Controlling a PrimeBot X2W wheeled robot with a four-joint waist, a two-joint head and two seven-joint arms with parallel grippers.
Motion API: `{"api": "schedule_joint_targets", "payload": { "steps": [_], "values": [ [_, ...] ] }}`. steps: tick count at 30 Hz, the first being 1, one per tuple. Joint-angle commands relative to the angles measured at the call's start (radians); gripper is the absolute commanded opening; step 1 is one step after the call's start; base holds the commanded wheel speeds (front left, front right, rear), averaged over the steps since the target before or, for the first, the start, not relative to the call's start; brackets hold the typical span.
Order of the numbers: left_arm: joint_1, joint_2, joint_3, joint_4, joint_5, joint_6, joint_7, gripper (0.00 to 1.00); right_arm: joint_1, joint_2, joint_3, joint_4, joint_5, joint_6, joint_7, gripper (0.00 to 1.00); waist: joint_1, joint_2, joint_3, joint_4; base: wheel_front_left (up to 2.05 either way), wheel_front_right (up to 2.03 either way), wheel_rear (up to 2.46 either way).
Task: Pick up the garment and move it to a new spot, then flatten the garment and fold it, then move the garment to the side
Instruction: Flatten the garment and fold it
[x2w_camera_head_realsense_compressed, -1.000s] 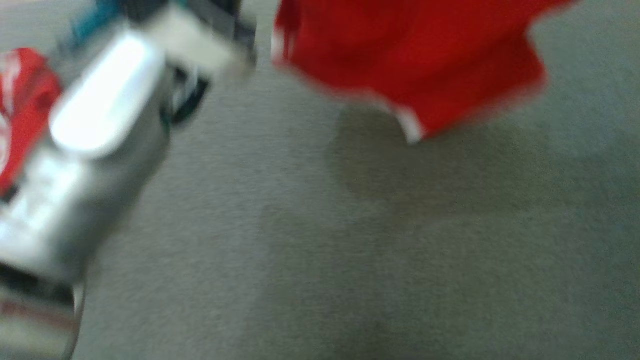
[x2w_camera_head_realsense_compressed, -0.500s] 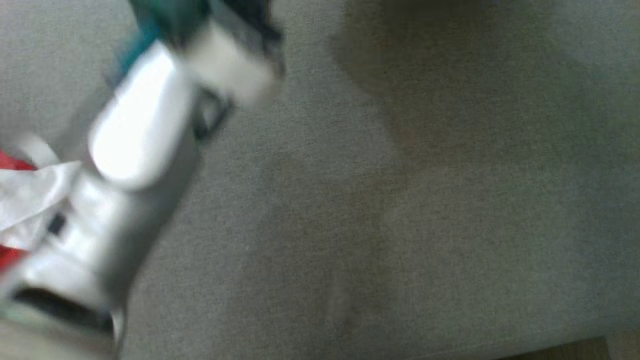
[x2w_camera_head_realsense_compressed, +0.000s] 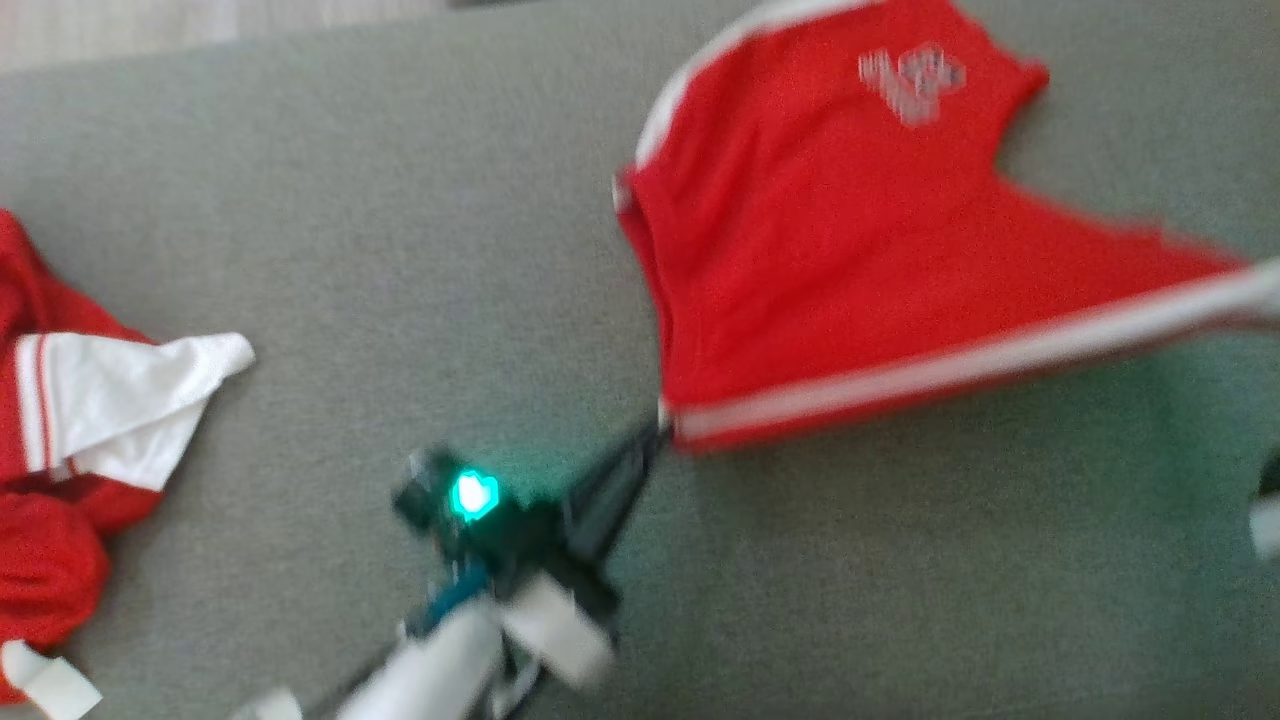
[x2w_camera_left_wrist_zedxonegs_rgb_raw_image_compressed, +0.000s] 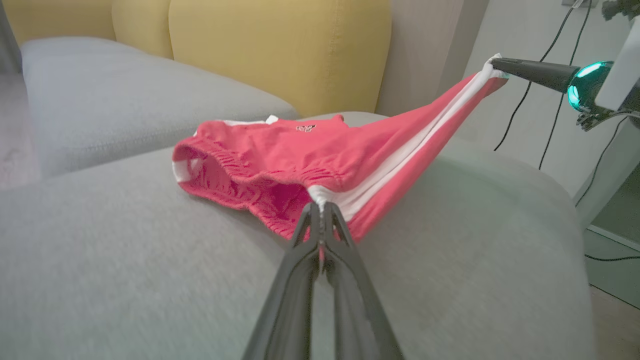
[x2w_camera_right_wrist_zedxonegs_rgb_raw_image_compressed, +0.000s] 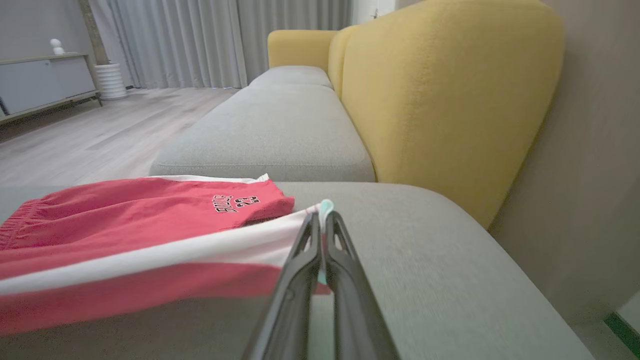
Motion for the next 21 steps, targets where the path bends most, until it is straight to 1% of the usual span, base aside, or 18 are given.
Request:
{"api": "schedule_joint_targets", "payload": {
  "steps": [1,6,8,10,13,15,18,21],
  "values": [
    [0.020,0.015,0.025,-0.035,0.003,0.002,-0.004,0.00,0.056,-0.019,-0.022,-0.053,-0.006,0.006,0.014,0.00,0.0002,-0.0001,-0.041,0.014,0.00,0.00,0.00],
    [0.162,0.026,0.024,-0.080,-0.013,0.002,-0.004,0.00,0.273,0.042,-0.155,-0.235,-0.025,0.006,0.086,0.00,0.0002,-0.0001,-0.073,0.048,0.00,0.00,0.00],
    [0.180,0.027,0.041,-0.111,-0.015,0.002,-0.004,0.00,0.318,0.066,-0.202,-0.303,-0.038,0.006,0.121,0.00,0.0002,-0.0001,-0.067,0.065,0.00,0.00,0.00],
    [0.175,0.019,0.056,-0.139,-0.020,0.002,-0.004,0.00,0.328,0.079,-0.237,-0.353,-0.058,0.006,0.155,0.00,0.0002,-0.0001,-0.055,0.081,0.00,0.00,0.00],
    [0.121,-0.009,0.074,-0.147,-0.023,0.002,-0.004,0.00,0.288,0.081,-0.267,-0.385,-0.088,0.006,0.203,0.00,0.0002,-0.0001,-0.021,0.103,0.00,0.00,0.00],
    [0.059,-0.044,0.072,-0.129,-0.037,0.002,-0.004,0.00,0.231,0.066,-0.267,-0.379,-0.109,0.006,0.232,0.00,0.0002,-0.0001,0.007,0.115,0.00,0.00,0.00],
    [-0.057,-0.083,0.055,-0.068,-0.071,0.002,-0.002,0.00,0.117,0.026,-0.232,-0.337,-0.120,0.006,0.274,0.00,0.0002,-0.0001,0.050,0.129,0.00,0.00,0.00],
    [-0.172,-0.105,0.059,0.019,-0.095,0.003,0.023,0.00,-0.020,-0.032,-0.167,-0.257,-0.113,0.006,0.305,0.00,0.0002,-0.0001,0.089,0.138,0.00,0.00,0.00]
  ]
}}
